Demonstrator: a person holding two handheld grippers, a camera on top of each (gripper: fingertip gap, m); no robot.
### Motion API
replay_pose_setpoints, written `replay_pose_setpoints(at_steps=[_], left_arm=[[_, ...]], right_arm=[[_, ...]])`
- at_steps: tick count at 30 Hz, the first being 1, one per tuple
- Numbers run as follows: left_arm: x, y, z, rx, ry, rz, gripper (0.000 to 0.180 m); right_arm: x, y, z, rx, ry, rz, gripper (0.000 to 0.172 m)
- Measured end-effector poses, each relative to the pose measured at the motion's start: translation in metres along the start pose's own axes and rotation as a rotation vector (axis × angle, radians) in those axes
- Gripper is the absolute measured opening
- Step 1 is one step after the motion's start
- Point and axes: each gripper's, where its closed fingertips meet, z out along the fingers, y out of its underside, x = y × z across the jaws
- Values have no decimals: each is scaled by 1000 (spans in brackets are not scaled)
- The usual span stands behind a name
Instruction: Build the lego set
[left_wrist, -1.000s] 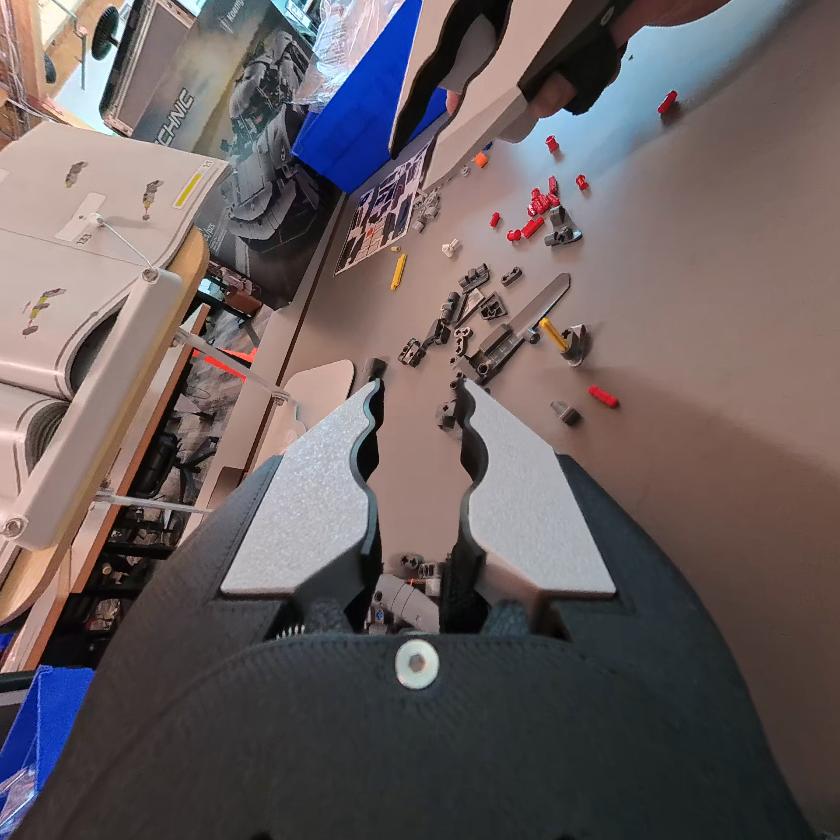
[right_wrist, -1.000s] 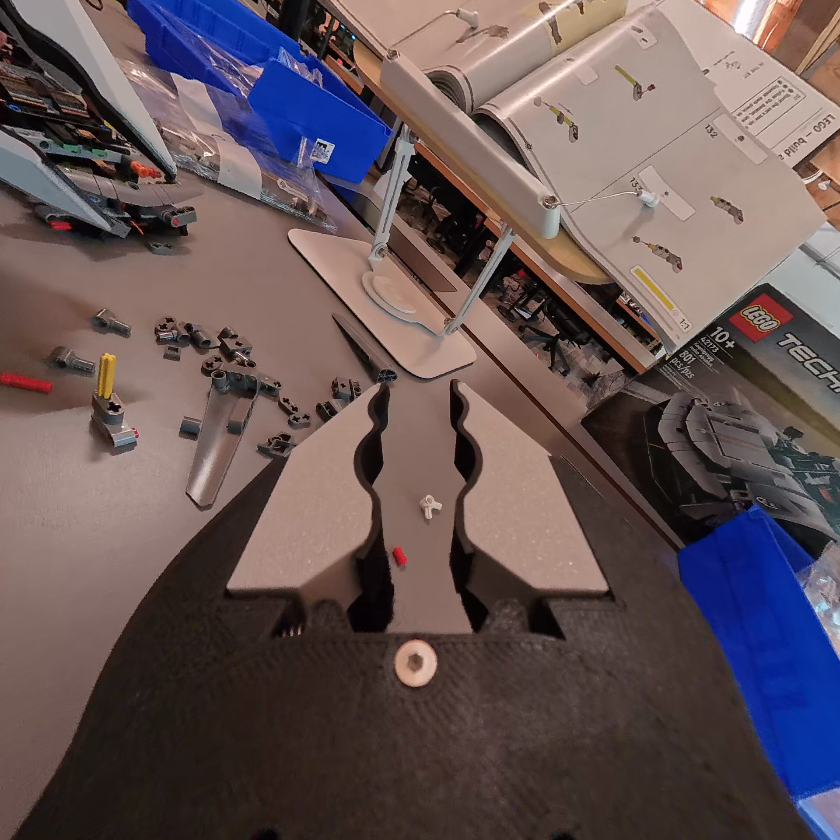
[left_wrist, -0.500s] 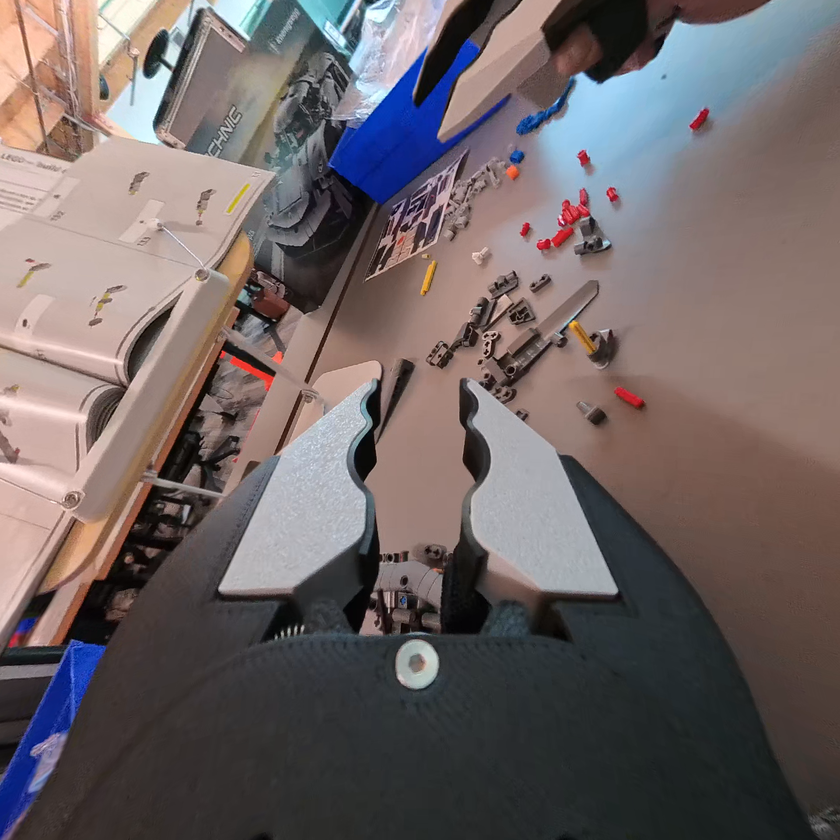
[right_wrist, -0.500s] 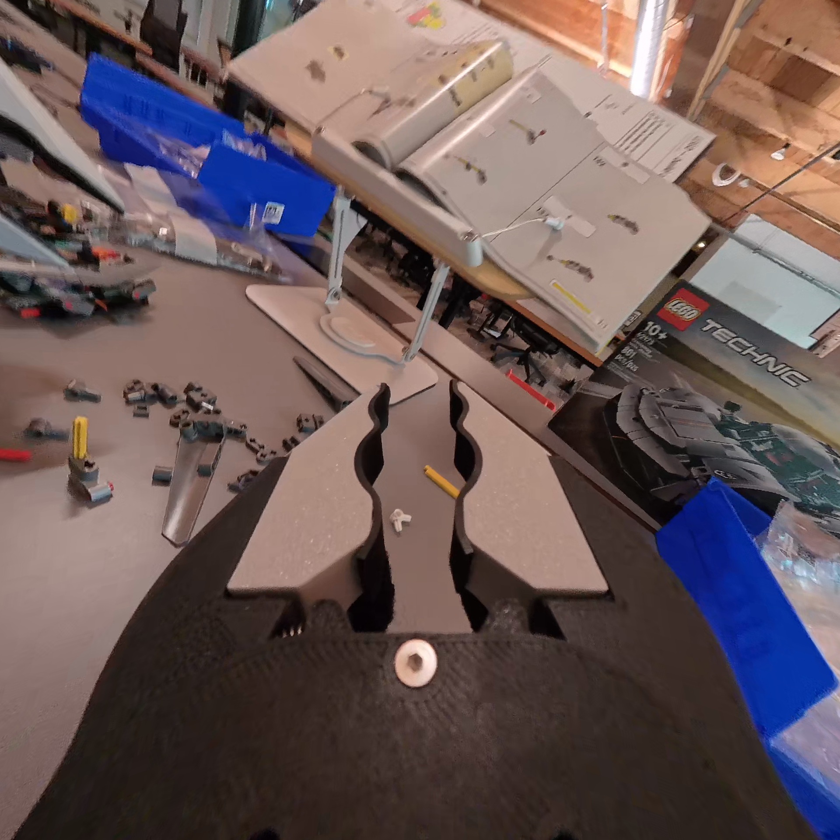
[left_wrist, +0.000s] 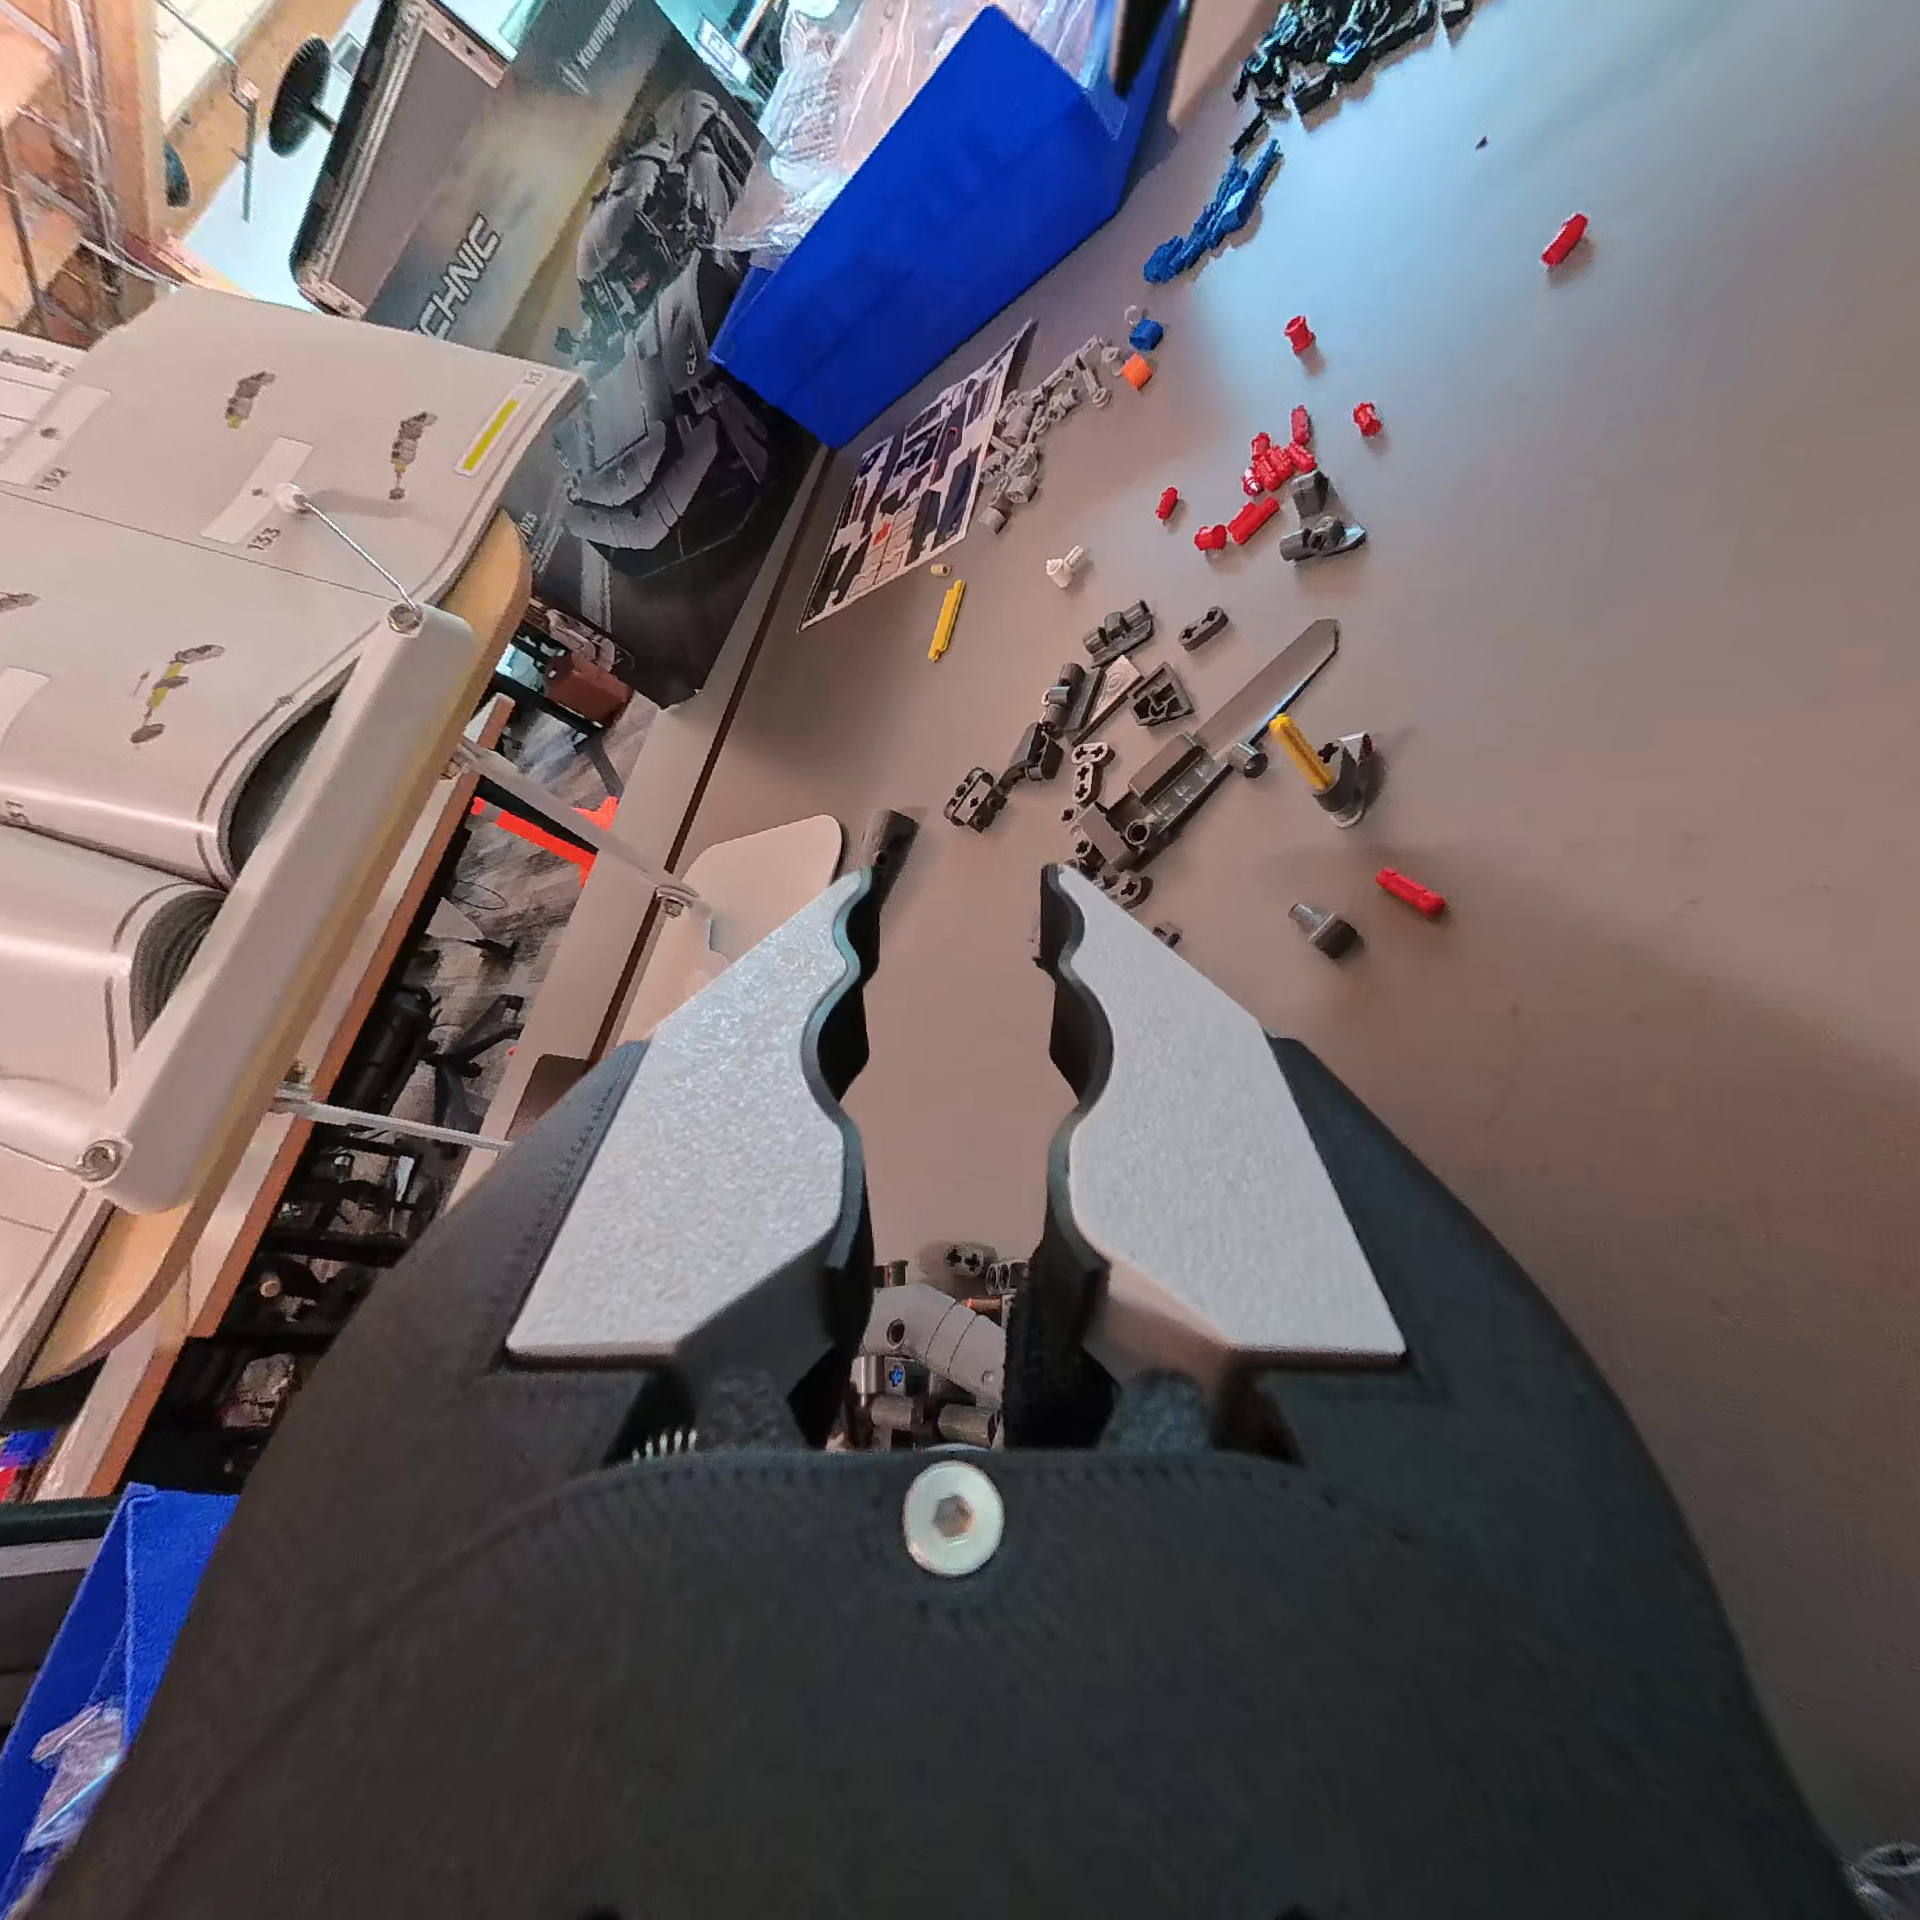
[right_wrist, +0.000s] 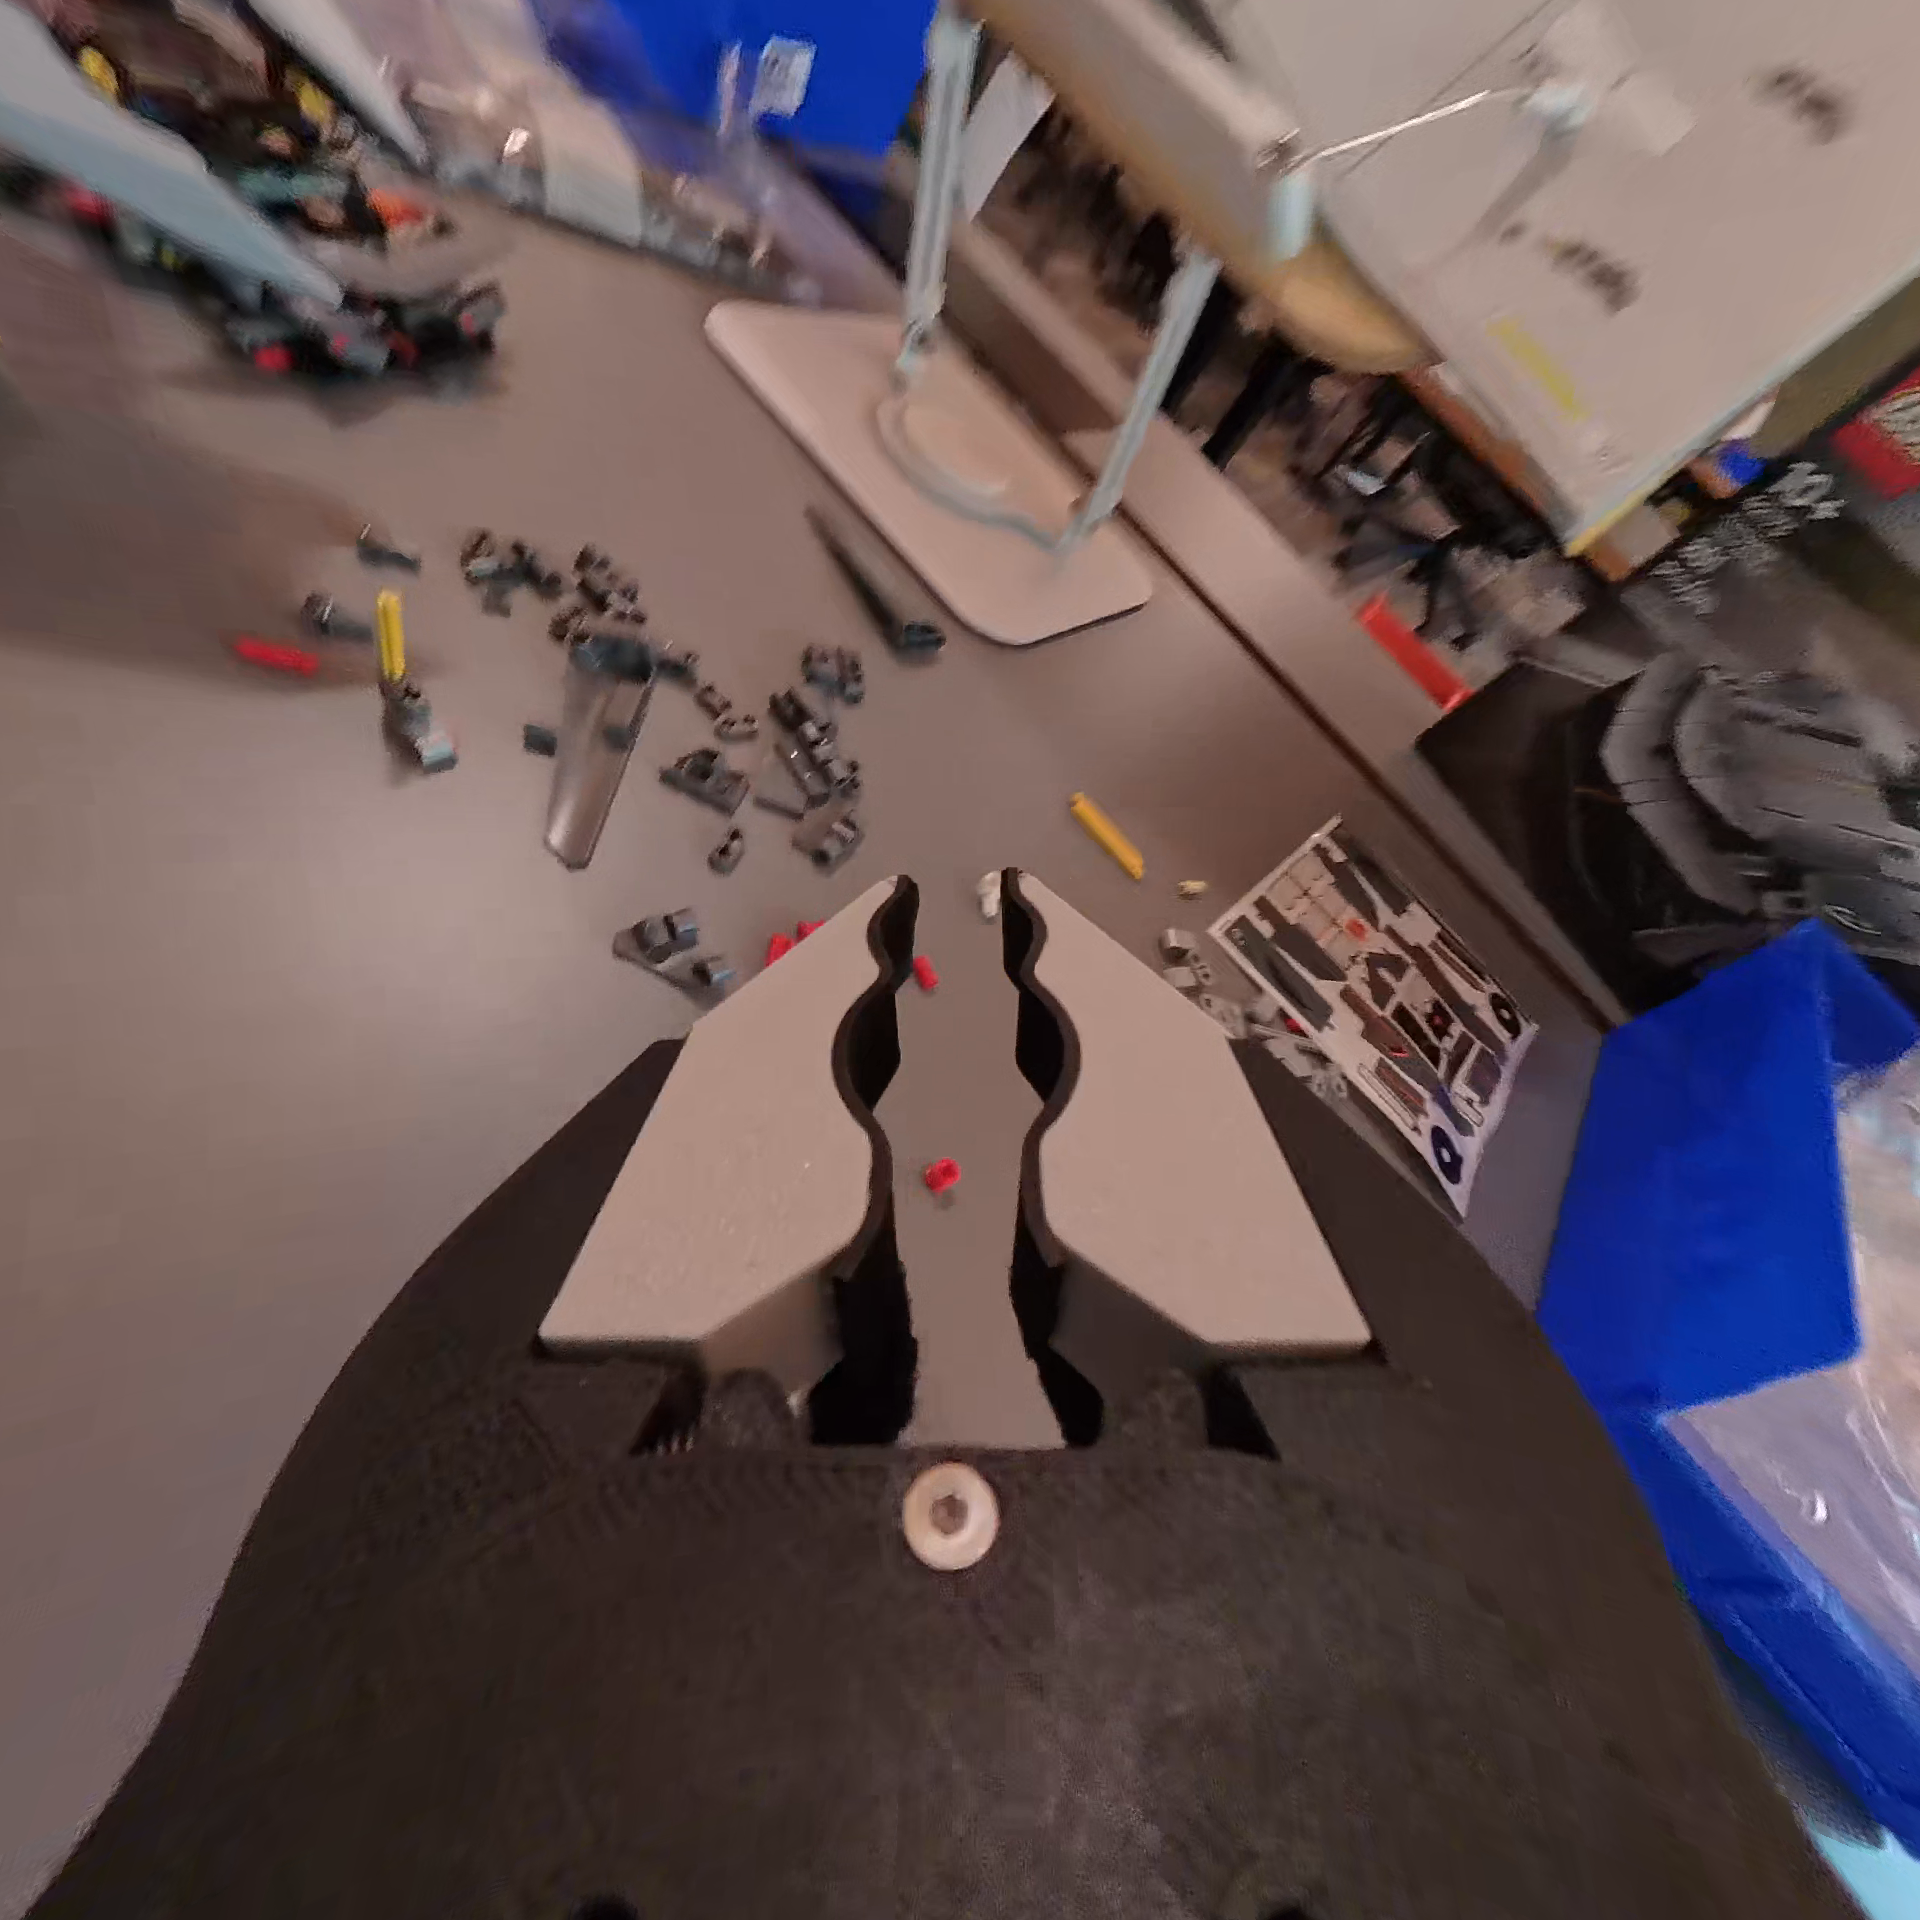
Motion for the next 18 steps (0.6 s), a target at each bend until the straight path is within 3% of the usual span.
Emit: replay_pose_setpoints(at_steps=[9,18], left_arm=[[-19,2,-4,0,-72,-38,28],[-36,5,-10,3,-132,-69,29]], right_arm=[[14,0,29,-129,28,-197,18],[78,7,-14,-143,197,-84,32]])
